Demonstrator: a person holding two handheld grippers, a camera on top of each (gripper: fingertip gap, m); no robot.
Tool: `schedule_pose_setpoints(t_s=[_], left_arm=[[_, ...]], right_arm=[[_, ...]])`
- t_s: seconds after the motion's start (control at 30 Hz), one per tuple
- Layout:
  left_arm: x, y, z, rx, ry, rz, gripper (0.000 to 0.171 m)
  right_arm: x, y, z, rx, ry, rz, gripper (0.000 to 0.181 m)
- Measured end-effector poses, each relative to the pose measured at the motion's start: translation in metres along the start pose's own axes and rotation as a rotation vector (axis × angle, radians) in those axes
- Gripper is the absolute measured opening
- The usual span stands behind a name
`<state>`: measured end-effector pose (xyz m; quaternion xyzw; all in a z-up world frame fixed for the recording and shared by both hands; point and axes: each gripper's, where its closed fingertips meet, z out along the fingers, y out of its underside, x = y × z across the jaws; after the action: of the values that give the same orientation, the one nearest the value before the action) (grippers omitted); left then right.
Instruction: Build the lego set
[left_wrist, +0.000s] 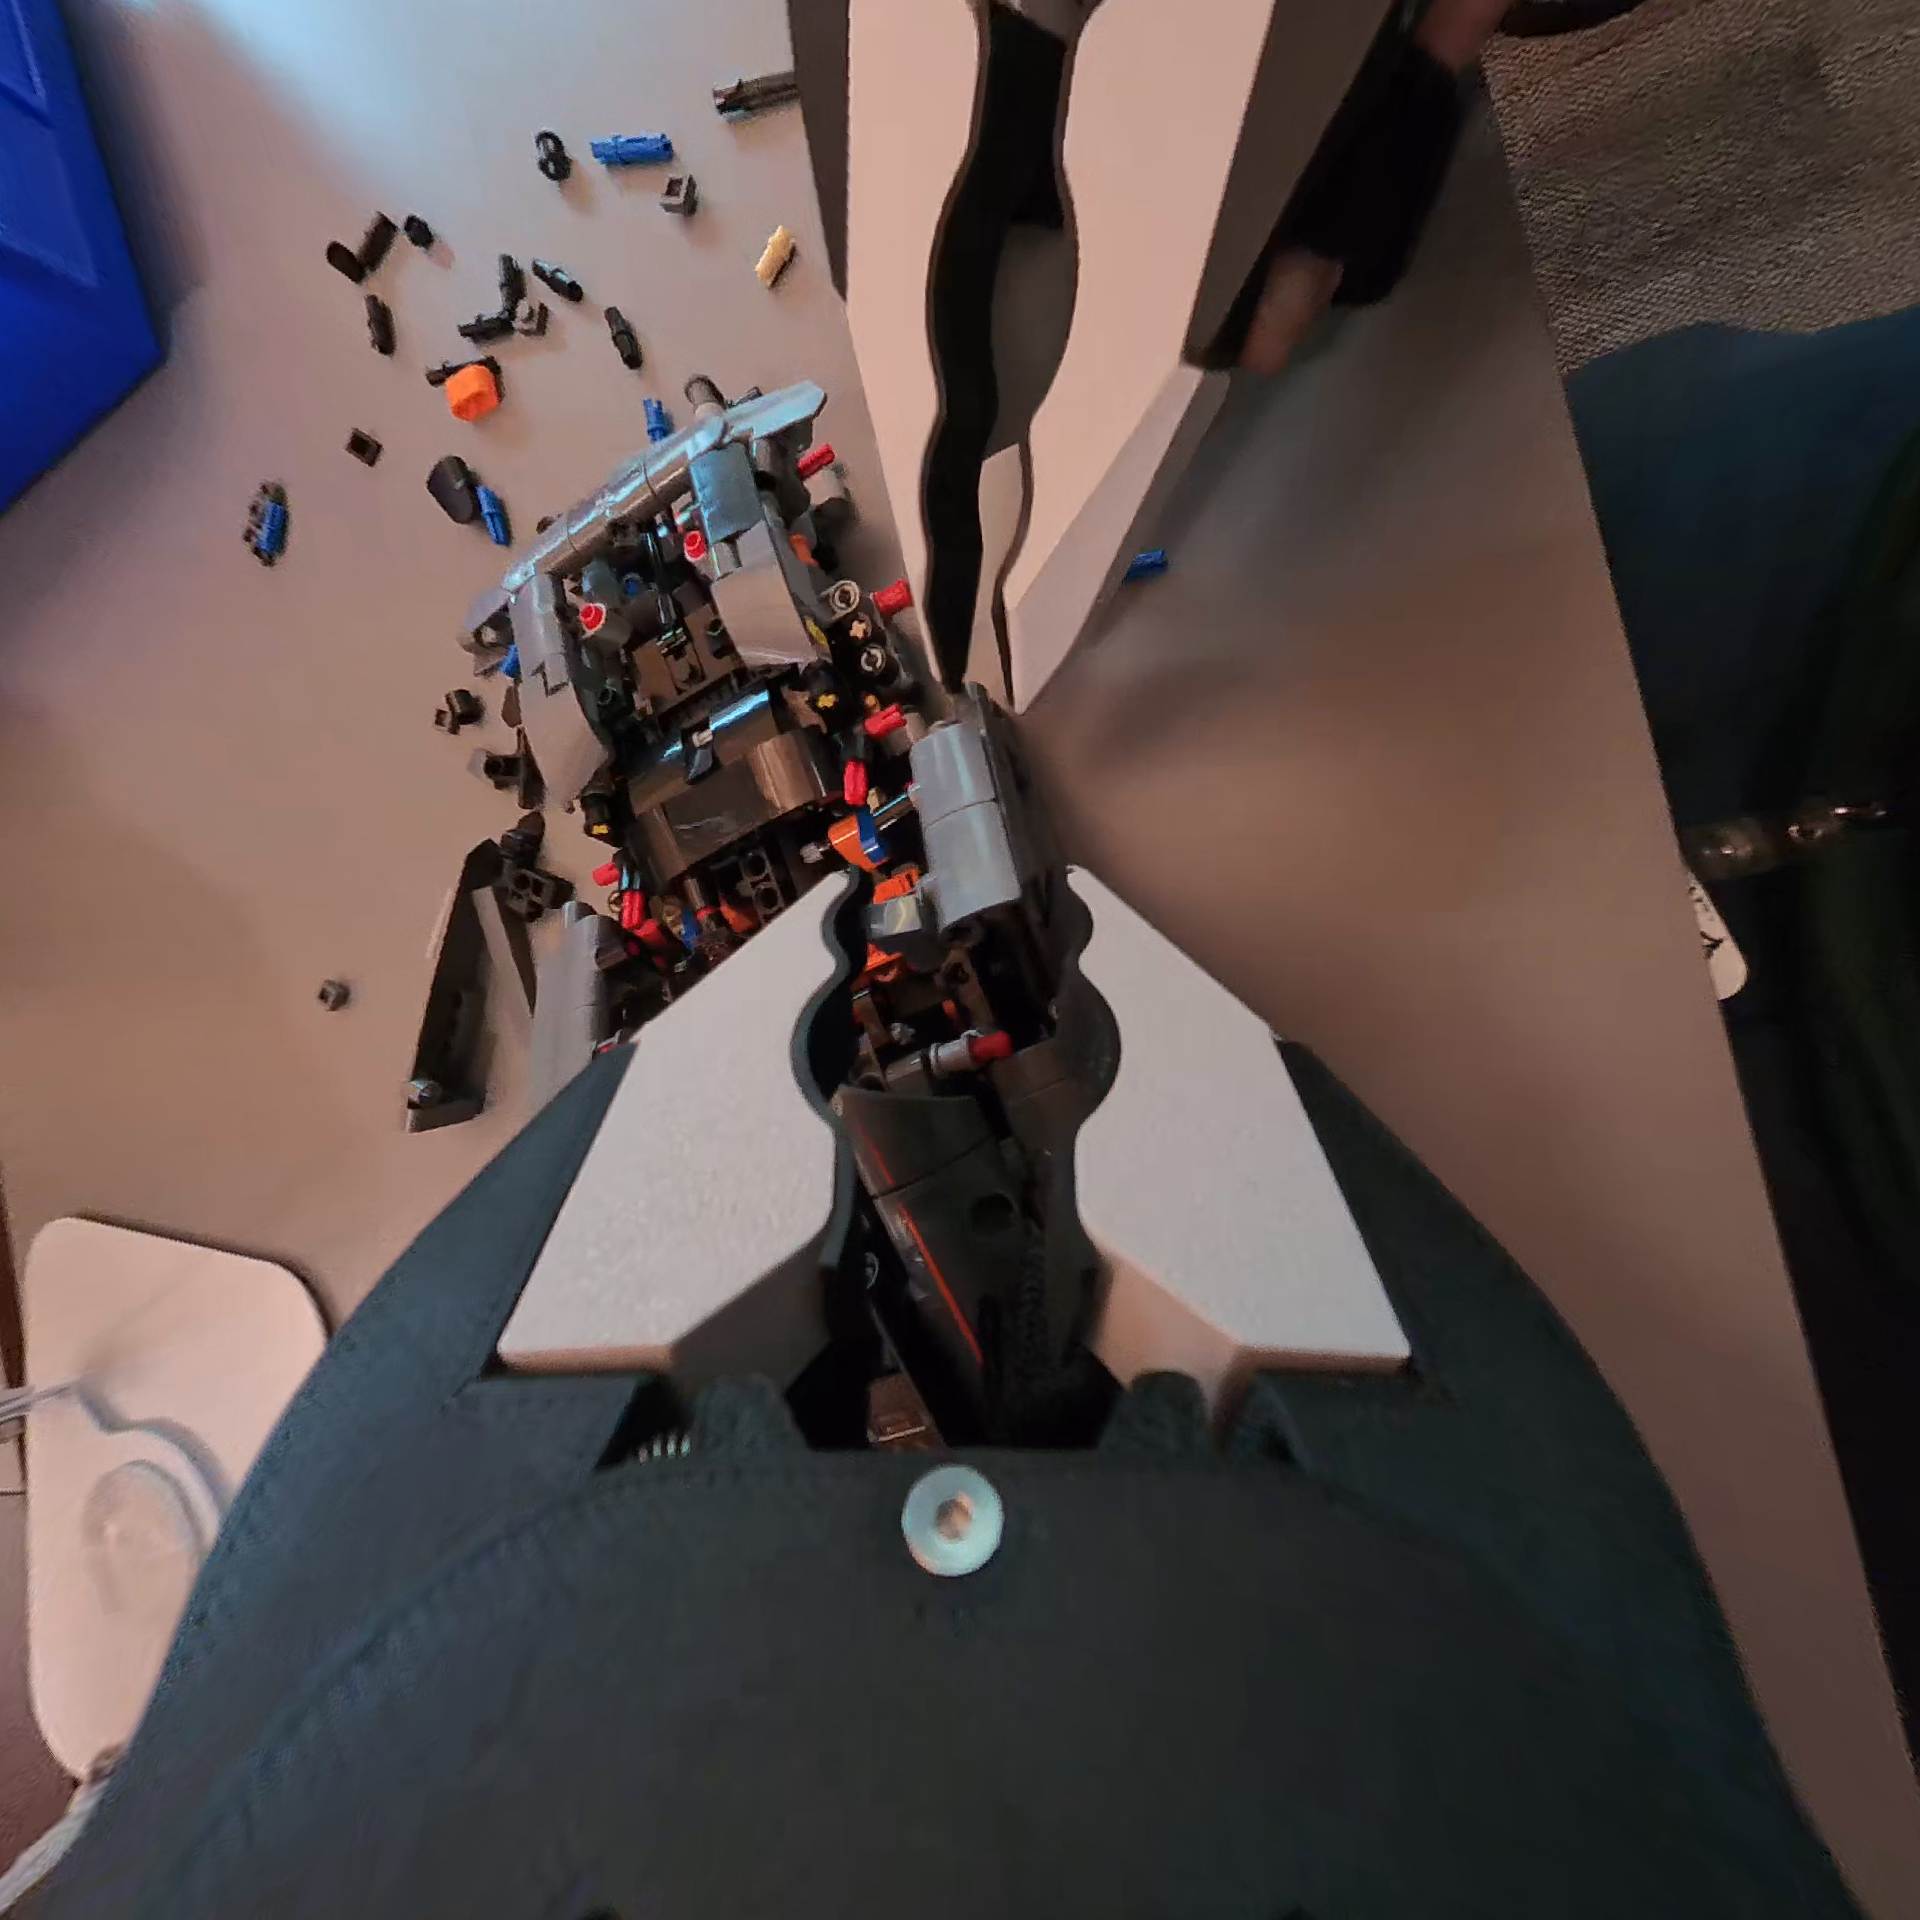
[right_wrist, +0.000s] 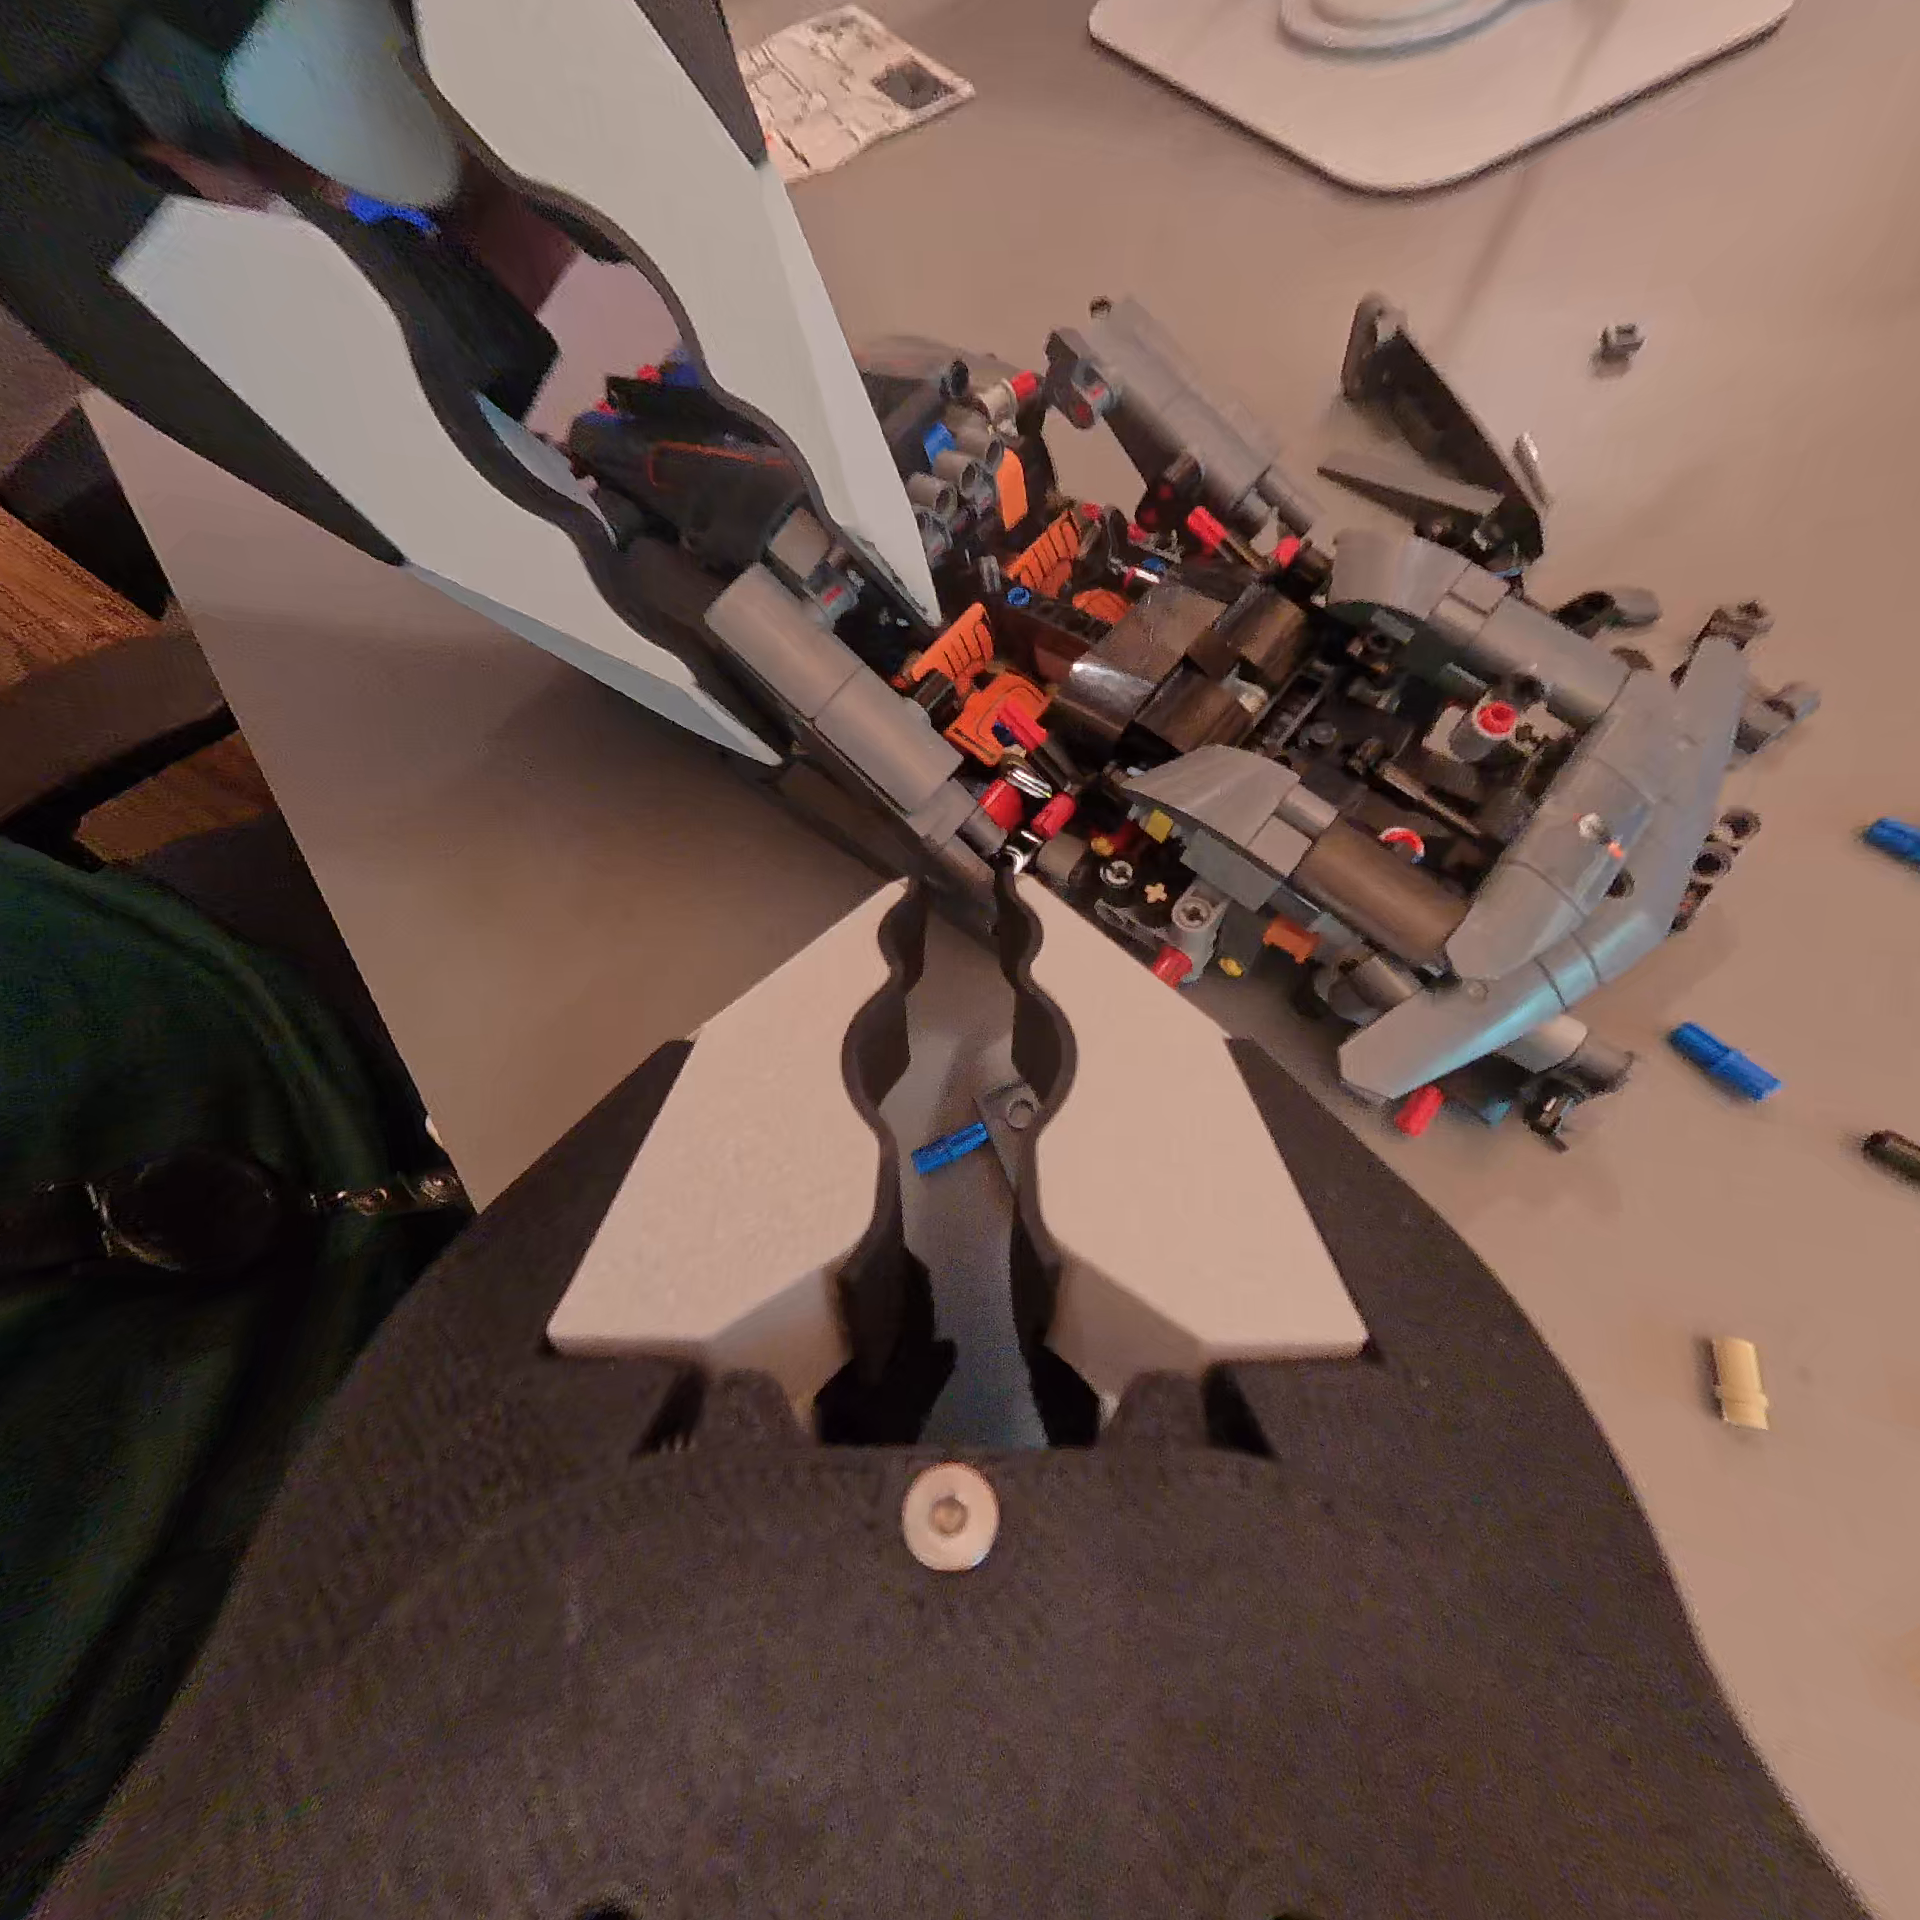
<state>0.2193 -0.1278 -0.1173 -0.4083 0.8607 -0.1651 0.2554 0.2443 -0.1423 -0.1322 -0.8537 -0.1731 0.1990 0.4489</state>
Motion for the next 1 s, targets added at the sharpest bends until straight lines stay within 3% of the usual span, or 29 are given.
schedule_pose_setpoints(t_s=[0.5,0.8,1.0], left_arm=[[-0.002,-0.008,0.0,-0.04,0.141,-0.095,0.03],[-0.002,-0.004,-0.003,-0.03,0.066,-0.086,0.035],[0.001,0.0,-0.001,-0.041,-0.007,-0.069,0.028]], right_arm=[[0.006,0.002,0.001,-0.022,-0.116,0.192,0.01],[0.009,0.0,-0.012,0.035,-0.158,0.257,0.009],[0.01,0.0,-0.021,0.068,-0.181,0.279,0.009]])
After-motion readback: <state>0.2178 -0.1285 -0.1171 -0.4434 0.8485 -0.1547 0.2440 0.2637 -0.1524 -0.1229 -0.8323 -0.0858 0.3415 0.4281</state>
